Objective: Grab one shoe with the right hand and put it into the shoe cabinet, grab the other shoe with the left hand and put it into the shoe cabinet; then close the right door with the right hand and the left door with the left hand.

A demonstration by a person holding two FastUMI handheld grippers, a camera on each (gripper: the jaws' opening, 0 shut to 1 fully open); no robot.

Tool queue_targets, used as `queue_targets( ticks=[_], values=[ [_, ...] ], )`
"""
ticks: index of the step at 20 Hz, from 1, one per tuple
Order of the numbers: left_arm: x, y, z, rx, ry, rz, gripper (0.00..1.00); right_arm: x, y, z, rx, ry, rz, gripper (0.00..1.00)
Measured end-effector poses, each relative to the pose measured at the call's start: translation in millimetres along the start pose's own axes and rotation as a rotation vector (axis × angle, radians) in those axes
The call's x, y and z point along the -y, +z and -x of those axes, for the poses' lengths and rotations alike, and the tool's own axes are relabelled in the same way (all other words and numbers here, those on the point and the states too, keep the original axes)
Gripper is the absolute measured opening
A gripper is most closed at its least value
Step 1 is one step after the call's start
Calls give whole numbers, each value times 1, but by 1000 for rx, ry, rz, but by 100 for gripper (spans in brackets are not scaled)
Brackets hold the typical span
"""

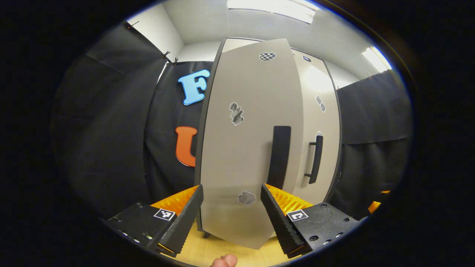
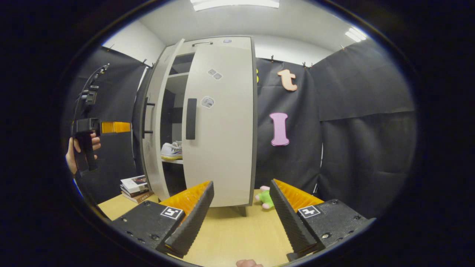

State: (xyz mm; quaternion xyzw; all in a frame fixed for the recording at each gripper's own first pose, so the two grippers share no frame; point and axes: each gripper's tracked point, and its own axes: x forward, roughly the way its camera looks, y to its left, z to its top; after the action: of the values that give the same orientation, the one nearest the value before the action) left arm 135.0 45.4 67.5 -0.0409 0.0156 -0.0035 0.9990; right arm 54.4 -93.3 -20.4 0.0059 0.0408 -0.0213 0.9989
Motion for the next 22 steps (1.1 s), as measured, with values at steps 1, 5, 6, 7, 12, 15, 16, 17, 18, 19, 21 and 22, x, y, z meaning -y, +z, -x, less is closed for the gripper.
queue_targets(
  ticks=[1,5,6,7,12,15,16,17,18,19,21,22],
  values=[
    [4,-2,7,5,1,-16,93,-1,1,0,4,7,-3,93],
    [28,-16,35,-3,-30,-47,93,-18,11,-9,17,42,-29,93],
    [37,-21,43,-13,-40,-41,93,-22,13,-15,23,48,-33,98],
    [43,-27,51,-24,-49,-32,93,-25,15,-16,25,53,-35,98],
    [61,-57,81,-55,-46,7,93,-40,12,-3,41,77,-30,98],
    [66,-77,94,-88,-45,54,93,-49,5,4,39,95,-37,93],
    [68,-86,101,-99,-48,64,93,-51,3,8,37,98,-38,98],
    [68,-91,107,-105,-41,67,93,-53,1,11,37,101,-40,98],
    [67,-92,111,-101,-36,64,93,-55,0,14,38,106,-41,98],
    [67,-93,111,-98,-32,58,93,-56,-1,15,41,108,-39,98],
    [66,-94,112,-89,-26,43,94,-54,-1,17,45,99,-25,98],
    [66,-94,111,-82,-23,36,93,-54,-2,18,47,98,-23,98]
  ],
)
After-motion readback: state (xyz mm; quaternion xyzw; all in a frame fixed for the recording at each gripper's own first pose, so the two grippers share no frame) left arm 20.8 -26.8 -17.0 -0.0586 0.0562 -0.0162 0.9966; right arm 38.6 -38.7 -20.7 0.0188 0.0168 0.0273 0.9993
